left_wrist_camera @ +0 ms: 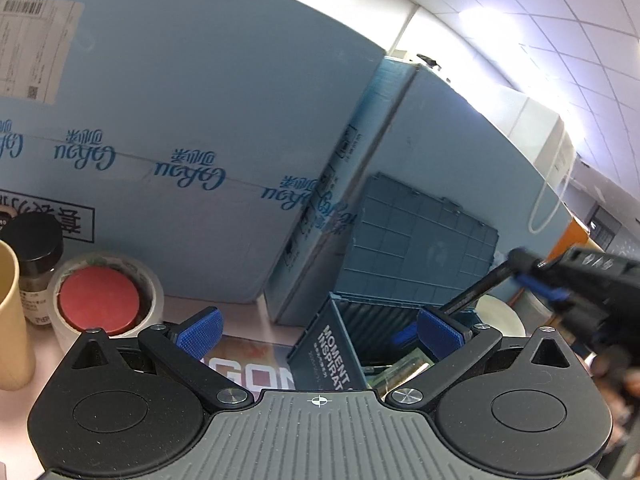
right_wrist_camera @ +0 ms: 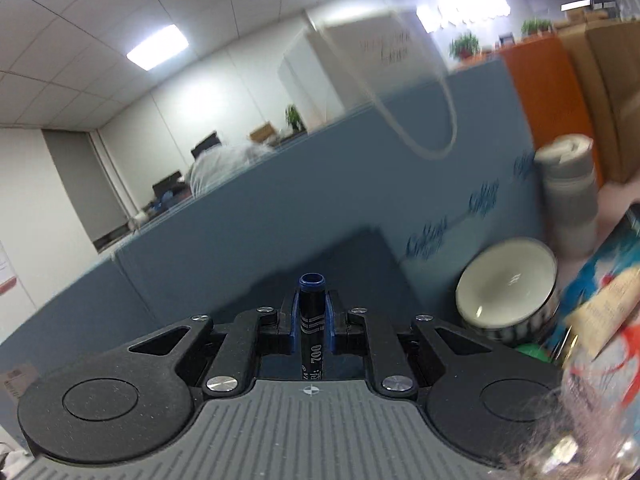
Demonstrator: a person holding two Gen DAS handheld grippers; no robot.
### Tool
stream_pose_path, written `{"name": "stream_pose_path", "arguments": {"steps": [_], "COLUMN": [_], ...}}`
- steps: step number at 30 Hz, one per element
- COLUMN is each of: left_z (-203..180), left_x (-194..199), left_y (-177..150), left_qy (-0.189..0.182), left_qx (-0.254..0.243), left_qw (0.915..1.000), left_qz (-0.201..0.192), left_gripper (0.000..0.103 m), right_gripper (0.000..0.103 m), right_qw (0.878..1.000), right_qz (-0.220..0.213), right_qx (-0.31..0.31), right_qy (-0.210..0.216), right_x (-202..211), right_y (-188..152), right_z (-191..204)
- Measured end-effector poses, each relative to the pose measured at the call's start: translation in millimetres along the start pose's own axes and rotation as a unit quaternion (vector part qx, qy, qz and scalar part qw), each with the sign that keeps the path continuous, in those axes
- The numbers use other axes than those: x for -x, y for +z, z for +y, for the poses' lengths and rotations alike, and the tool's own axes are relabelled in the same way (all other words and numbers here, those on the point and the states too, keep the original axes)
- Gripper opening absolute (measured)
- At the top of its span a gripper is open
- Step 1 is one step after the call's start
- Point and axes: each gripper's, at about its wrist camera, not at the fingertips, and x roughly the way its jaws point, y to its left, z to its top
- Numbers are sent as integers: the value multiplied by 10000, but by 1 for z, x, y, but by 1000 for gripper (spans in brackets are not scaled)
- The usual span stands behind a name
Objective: Organize rigid objects
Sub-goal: 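Carry the black marker with the right tool and release it into the blue box, then move the left tool over the desk mat to the cream sheep-print bottle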
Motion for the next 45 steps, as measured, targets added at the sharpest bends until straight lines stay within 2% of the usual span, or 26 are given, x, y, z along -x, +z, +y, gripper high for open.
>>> {"name": "stream_pose_path", "arguments": {"steps": [4, 12, 16, 25, 26, 27, 29, 31, 33, 39, 43, 45], "left_z": [1, -3, -3, -5, -5, -5, -6, -8, -13, -38, -56, -65], "left_x": [-3, -13, -14, -11, -11, -10, -8, -5, 1, 19, 26, 32], "left_y": [2, 3, 3, 3, 3, 3, 3, 4, 3, -5, -13, -19], "left_qy": [20, 22, 8, -30, -47, -57, -101, -191, -303, -424, -462, -551], "left_qx": [17, -67, -72, -88, -75, -62, -43, -42, -83, -504, -923, -1089], "left_qw": [10000, 9998, 9998, 9998, 9998, 9999, 9999, 9998, 9992, 9918, 9840, 9775], "left_qz": [49, 194, 211, 183, 162, 142, 51, -65, -250, -1096, -1451, -1722], "left_gripper": [103, 103, 103, 103, 103, 103, 103, 103, 103, 103, 103, 103], "right_gripper": [13, 13, 13, 19, 23, 33, 47, 56, 72, 92, 98, 101], "right_qw": [9987, 9944, 9937, 9900, 9898, 9899, 9911, 9924, 9940, 9953, 9937, 9931], "right_qz": [457, 1036, 1118, 1025, 1027, 1016, 922, 810, 663, 91, -188, -328], "right_qx": [-225, -201, -31, 764, 774, 774, 757, 770, 775, 964, 1099, 1126], "right_qy": [90, 61, -108, -590, -606, -613, -587, -508, -403, -96, 71, 95], "right_x": [-28, -37, -43, -47, -51, -51, -46, -39, -29, 9, 31, 40], "right_y": [-13, -39, -47, -62, -62, -62, -61, -59, -56, -45, -38, -34], "right_z": [-8, -5, -2, 7, 2, 1, 0, 0, -1, -12, -28, -40]}}
